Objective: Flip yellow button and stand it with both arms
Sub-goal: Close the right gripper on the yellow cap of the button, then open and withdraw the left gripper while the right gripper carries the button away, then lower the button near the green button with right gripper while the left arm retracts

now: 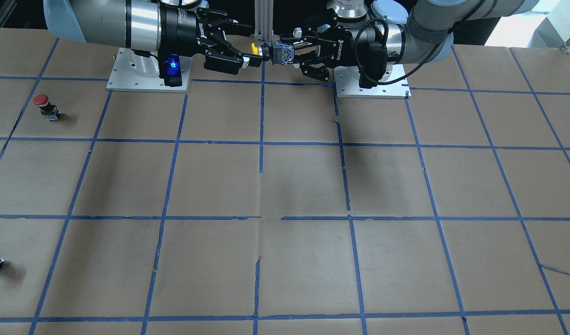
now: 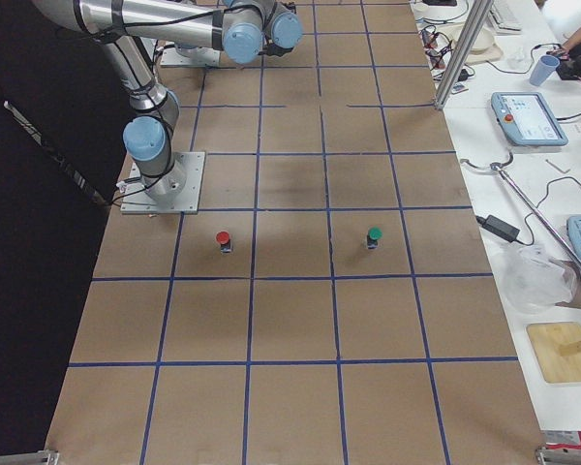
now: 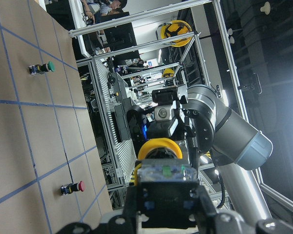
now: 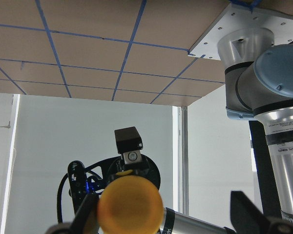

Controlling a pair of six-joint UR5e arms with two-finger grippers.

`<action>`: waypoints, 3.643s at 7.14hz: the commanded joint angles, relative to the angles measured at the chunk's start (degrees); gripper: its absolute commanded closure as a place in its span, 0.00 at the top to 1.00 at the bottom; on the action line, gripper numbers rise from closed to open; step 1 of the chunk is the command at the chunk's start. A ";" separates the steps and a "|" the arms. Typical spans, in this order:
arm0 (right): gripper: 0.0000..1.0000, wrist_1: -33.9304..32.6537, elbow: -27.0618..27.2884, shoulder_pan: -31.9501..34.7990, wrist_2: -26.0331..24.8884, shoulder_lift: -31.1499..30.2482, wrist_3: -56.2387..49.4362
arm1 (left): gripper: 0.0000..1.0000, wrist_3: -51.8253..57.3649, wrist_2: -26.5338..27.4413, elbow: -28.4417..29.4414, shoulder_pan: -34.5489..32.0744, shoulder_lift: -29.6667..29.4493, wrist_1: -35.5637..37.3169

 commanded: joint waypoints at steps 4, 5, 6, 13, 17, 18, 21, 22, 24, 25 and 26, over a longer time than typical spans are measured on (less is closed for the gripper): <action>0.08 0.13 -0.30 -0.09 0.33 0.19 -0.29 | 0.14 0.00 -0.08 0.00 0.00 0.64 -0.01; 0.06 0.14 -0.48 -0.09 0.33 0.19 -0.20 | 0.21 -0.09 0.00 0.00 0.00 0.64 -0.01; 0.05 0.14 -0.65 -0.17 0.33 0.19 -0.20 | 0.53 -0.17 0.09 0.00 0.00 0.56 -0.01; 0.04 -0.04 -6.00 -9.80 -11.12 0.54 -1.67 | 0.99 -7.08 5.42 6.56 5.25 -0.67 1.03; 0.04 -3.63 -8.38 -19.84 -41.62 4.91 -33.07 | 0.99 -13.34 10.28 15.45 8.79 -10.58 4.55; 0.04 -8.08 -9.17 -20.82 -51.34 5.11 -44.55 | 0.99 -18.58 11.33 18.86 8.79 -12.78 7.43; 0.04 -23.39 -8.30 -21.09 -67.58 6.25 -76.94 | 0.99 -42.36 14.32 21.54 6.00 -15.70 30.91; 0.04 -28.29 -7.60 -22.05 -69.26 7.56 -84.15 | 0.99 -48.02 16.51 21.88 2.06 -15.27 37.89; 0.04 -39.70 -2.44 -29.31 -69.11 9.77 -102.59 | 0.99 -53.23 18.10 21.79 -2.80 -14.65 42.00; 0.04 -46.81 1.50 -31.18 -68.93 9.86 -109.64 | 0.99 -62.83 19.33 21.80 -4.64 -15.08 46.96; 0.04 -55.24 5.72 -32.68 -68.67 9.77 -117.02 | 0.99 -73.02 22.65 21.02 -9.09 -13.61 55.10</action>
